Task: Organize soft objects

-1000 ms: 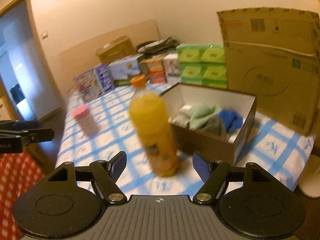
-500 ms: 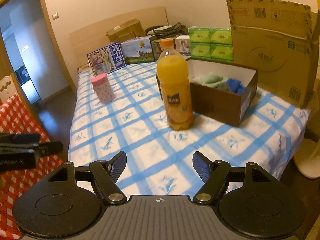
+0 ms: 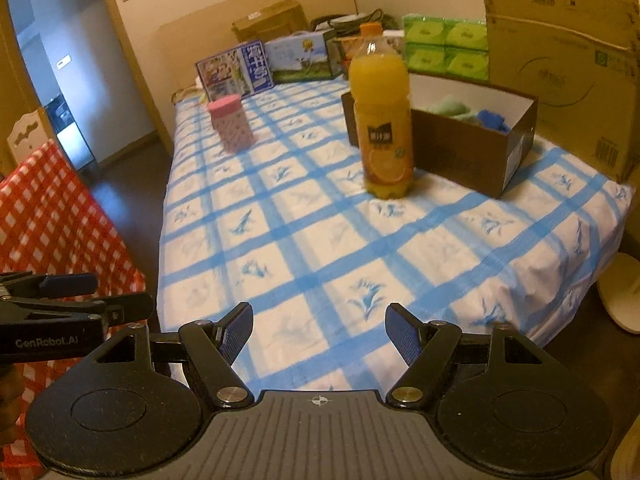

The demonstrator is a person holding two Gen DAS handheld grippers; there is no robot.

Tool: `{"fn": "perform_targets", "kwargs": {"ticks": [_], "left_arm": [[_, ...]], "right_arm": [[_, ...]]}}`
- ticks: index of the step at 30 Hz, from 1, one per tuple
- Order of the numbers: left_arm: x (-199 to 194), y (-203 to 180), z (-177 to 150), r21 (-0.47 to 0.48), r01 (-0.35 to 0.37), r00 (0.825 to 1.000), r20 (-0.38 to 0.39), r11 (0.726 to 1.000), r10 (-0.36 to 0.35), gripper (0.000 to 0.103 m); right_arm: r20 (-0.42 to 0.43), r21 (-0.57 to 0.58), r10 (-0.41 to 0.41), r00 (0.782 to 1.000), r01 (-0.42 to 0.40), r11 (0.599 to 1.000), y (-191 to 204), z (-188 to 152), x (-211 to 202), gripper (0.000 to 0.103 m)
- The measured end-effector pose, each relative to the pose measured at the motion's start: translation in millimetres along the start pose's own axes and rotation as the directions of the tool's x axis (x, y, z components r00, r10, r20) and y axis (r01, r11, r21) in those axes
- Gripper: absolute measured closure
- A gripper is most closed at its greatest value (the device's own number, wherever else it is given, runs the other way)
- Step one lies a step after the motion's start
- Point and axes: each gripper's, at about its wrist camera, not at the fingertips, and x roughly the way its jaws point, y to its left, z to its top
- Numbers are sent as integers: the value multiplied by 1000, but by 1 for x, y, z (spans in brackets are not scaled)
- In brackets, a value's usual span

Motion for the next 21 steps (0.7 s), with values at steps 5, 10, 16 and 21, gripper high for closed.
{"fn": "perform_targets", "kwargs": {"ticks": [5,10,16,21], "left_arm": [[1,-1,-10,0,-9,999,-32,1000,9,26],[2,-2,-14,2,-18,999,-44,1000,18,26],[3,-3,-13,4,-18,999,-45,1000,18,26],[3,-4,-14,6,-17,999,-41,1000,17,26]], "right_arm": [[-28,-7,7,1000,-7,1000,3,-8,3,30],[-50,-12,14,999,-15,1000,5,-14,6,30],[-66,-13,15,998,-16,1000,7,-16,10,30],[-69,-8,7,998,-8,1000,6,-16,11,30]]}}
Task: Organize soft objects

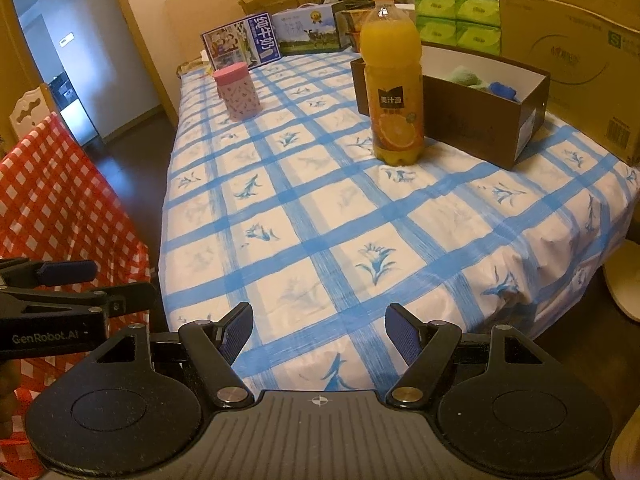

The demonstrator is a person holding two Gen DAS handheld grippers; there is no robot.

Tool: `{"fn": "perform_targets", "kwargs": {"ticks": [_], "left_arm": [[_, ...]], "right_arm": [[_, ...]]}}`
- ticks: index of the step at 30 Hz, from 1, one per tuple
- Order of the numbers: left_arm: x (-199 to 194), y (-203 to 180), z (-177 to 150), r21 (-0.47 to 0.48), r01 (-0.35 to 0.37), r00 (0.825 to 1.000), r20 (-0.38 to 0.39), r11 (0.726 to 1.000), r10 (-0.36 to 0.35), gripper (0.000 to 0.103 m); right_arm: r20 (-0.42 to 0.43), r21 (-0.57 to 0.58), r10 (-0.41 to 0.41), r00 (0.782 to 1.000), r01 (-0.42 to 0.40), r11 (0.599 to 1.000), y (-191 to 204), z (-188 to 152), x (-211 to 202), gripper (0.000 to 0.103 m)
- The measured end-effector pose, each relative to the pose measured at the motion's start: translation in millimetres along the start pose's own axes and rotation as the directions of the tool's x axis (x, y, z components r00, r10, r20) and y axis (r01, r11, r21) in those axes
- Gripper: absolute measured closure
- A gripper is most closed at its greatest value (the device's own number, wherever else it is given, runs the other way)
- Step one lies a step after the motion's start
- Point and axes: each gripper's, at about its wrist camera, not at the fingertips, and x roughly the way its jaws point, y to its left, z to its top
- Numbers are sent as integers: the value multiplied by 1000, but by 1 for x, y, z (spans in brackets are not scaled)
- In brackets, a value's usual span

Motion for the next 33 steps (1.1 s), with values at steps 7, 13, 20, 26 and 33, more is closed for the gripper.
{"fn": "perform_targets", "kwargs": {"ticks": [7,13,20,26,33], "left_arm": [[-1,0,3,3,7,1000,2,1000,-7,26],[0,1,4,4,12,1000,2,1000,-12,26],[0,0,4,3,11,1000,8,1000,-12,26],[0,0,4,5,11,1000,8,1000,-11,26],[0,0,4,4,11,1000,8,1000,-11,26]], "right_arm": [[1,-1,1,1000,-1,1000,-2,1,0,30],[1,0,0,1000,0,1000,-2,1,0,30],[2,-1,1,1000,-1,1000,-1,2,0,30],[2,-1,2,1000,-2,1000,-1,2,0,30],[4,-3,3,1000,-3,1000,-1,4,-1,30]]}}
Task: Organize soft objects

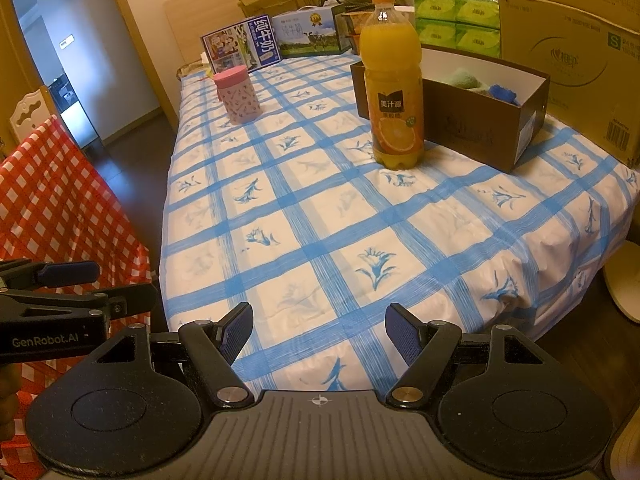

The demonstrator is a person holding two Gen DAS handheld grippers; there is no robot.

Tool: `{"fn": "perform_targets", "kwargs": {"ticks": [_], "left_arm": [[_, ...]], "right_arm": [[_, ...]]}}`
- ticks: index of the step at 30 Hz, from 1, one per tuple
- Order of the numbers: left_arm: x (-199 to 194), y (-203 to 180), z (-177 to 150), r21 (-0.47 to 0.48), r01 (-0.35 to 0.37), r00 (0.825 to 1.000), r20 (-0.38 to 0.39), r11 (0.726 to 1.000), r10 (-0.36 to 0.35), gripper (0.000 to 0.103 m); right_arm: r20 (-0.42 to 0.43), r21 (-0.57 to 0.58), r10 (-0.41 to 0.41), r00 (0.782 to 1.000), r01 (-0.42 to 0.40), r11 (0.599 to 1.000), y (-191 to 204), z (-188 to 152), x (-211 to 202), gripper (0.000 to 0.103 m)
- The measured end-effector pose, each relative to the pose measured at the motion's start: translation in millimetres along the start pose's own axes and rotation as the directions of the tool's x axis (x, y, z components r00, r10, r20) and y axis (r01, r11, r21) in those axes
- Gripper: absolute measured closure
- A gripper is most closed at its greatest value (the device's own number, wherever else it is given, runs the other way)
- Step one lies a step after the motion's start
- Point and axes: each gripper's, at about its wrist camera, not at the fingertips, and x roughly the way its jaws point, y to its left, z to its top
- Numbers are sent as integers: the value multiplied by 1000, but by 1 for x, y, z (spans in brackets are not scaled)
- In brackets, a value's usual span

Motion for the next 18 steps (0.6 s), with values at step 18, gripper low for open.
{"fn": "perform_targets", "kwargs": {"ticks": [18], "left_arm": [[0,-1,1,1,1,1000,1,1000,-1,26]], "right_arm": [[1,0,0,1000,0,1000,0,0,0,30]]}}
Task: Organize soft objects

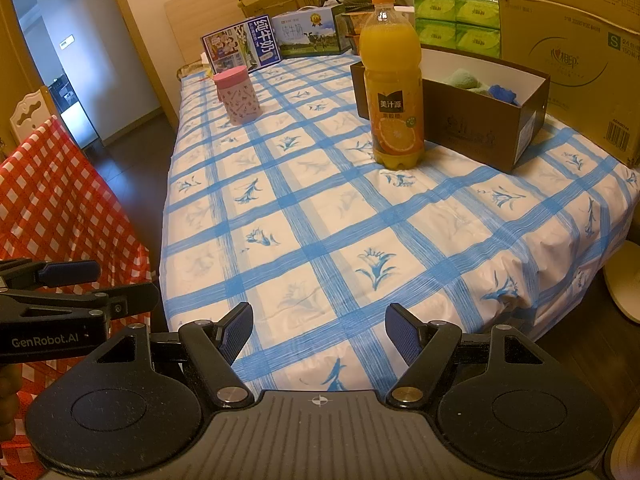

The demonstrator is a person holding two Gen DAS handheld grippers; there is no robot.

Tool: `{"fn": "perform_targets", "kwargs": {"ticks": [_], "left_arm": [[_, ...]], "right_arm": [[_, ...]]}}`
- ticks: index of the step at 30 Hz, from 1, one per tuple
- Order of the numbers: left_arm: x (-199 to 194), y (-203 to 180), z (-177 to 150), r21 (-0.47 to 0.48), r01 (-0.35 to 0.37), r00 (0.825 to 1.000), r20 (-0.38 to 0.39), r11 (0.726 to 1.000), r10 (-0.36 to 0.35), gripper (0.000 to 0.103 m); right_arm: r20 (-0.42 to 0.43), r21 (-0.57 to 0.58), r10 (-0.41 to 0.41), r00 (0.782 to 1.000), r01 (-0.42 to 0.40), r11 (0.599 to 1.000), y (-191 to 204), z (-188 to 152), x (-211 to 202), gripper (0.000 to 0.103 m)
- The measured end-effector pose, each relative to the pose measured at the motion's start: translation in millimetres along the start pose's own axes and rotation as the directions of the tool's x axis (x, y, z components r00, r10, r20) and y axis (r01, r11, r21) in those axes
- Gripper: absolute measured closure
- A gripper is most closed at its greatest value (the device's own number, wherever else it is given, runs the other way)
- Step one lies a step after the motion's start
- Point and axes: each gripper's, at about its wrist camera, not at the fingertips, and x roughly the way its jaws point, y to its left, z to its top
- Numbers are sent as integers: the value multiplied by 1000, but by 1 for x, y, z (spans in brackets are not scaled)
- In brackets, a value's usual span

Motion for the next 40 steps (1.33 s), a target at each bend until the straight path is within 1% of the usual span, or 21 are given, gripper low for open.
{"fn": "perform_targets", "kwargs": {"ticks": [40], "left_arm": [[3,-4,3,5,-2,1000,0,1000,2,26]], "right_arm": [[-1,2,0,1000,0,1000,0,0,1,30]]}}
